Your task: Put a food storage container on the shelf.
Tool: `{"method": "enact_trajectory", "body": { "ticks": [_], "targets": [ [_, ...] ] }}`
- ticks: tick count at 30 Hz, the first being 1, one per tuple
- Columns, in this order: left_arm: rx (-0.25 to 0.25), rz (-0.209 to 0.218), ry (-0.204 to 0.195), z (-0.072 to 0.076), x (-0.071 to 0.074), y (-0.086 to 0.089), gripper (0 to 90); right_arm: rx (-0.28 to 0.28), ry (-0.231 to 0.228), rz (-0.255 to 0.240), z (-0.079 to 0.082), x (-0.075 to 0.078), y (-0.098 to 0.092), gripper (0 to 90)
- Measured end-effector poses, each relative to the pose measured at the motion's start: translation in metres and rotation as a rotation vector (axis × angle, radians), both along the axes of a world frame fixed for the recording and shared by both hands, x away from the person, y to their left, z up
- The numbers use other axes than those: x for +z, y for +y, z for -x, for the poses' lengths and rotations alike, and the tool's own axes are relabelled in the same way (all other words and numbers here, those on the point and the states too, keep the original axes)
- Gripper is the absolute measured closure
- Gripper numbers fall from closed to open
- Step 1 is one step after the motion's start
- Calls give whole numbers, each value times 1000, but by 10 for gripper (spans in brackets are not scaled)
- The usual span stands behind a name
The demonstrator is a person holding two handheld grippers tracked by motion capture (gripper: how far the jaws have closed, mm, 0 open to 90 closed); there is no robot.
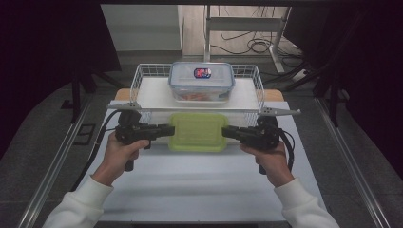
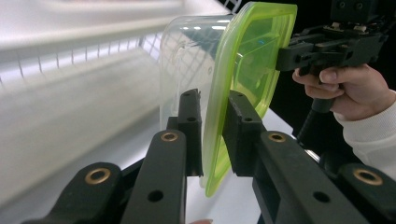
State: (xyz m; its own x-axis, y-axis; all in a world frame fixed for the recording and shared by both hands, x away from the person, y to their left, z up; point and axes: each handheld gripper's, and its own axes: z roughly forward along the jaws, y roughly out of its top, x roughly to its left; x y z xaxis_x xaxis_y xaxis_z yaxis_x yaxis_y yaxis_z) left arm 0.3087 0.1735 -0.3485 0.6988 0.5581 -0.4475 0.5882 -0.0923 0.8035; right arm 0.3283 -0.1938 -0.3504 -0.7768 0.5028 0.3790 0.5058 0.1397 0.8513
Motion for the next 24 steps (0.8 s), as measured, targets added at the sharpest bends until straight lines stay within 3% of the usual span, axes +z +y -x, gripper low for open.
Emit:
{"method": "enact_trajectory", "body": {
  "ticks": [5,11,19,24],
  "targets": [
    [10,-1,-21,-12,19,0,790,-8,-33,0,-10,23,2,796],
    [11,-18,-44,-23,37,0,794,-9,-40,3,-24,44,2,798],
    [4,-14,-53,-40,60,1,795,0,-29,-21,-40,67,1,798],
    [-6,-6,-37,-59,79,5,794,2,-16,-34,-56,85,2,797]
  ]
}}
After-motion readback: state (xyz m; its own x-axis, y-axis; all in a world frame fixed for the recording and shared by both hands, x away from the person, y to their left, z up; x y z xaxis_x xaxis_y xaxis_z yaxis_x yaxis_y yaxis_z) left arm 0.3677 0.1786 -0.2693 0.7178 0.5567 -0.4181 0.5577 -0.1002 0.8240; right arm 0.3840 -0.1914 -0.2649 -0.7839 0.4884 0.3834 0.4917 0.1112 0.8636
